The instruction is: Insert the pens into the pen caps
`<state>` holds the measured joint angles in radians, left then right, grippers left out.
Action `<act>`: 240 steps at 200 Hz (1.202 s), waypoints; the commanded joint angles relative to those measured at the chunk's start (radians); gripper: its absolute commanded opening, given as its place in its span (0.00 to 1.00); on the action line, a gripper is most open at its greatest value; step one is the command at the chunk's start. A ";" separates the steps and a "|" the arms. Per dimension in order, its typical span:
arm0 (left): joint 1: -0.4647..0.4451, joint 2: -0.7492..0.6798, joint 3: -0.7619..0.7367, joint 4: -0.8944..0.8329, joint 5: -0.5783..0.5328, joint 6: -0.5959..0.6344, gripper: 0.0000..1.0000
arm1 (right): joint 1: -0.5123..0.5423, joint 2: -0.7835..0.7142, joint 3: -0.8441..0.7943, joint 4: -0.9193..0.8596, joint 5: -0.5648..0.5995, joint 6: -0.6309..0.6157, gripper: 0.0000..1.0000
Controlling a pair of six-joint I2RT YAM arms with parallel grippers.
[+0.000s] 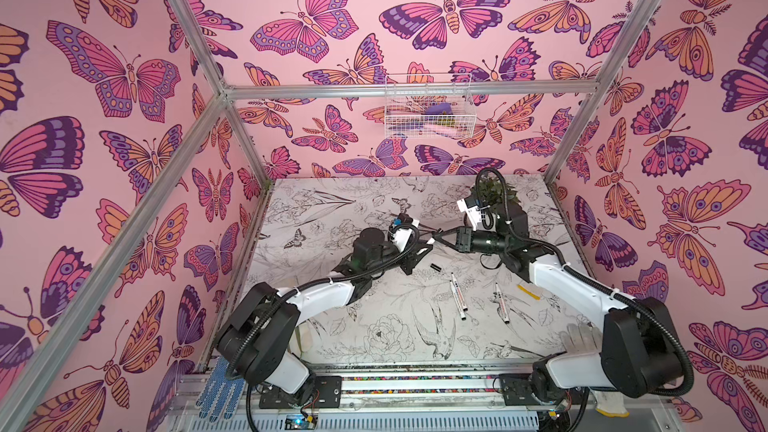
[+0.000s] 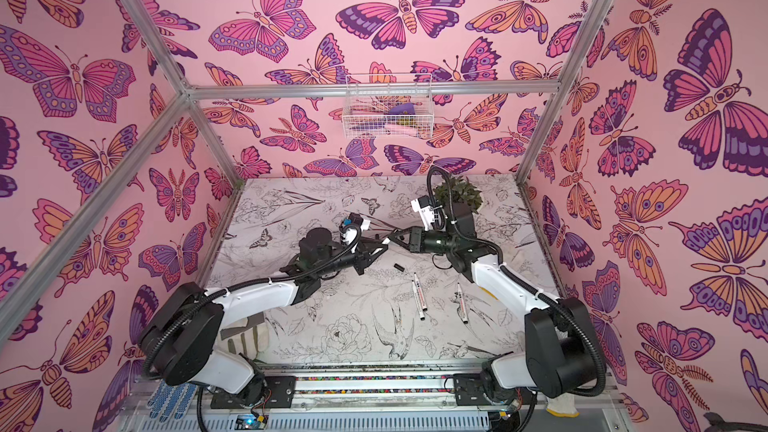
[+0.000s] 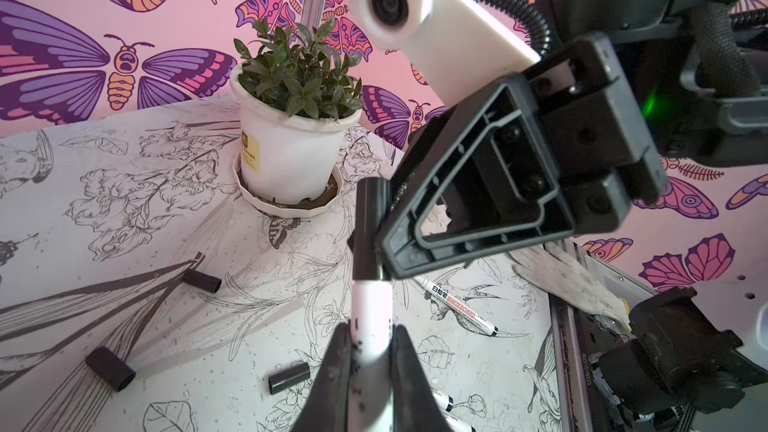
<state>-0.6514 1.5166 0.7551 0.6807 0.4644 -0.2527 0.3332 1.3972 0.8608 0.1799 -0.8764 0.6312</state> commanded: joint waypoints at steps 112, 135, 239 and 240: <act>0.105 0.058 -0.224 0.374 -0.553 -0.320 0.00 | -0.127 -0.006 0.078 -0.290 0.061 0.006 0.49; 0.154 -0.006 -0.275 0.215 -0.648 -0.318 0.00 | -0.127 -0.004 0.073 -0.338 0.072 -0.031 0.48; 0.253 0.171 -0.110 -0.035 -0.535 -0.184 0.00 | -0.126 0.005 0.075 -0.420 0.085 -0.094 0.43; 0.254 0.173 -0.109 -0.034 -0.531 -0.184 0.00 | -0.126 0.005 0.075 -0.420 0.085 -0.094 0.43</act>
<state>-0.4061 1.6463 0.6014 0.6891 -0.1162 -0.4820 0.2108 1.4097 0.9134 -0.1909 -0.8036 0.5884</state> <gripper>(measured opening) 0.152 0.435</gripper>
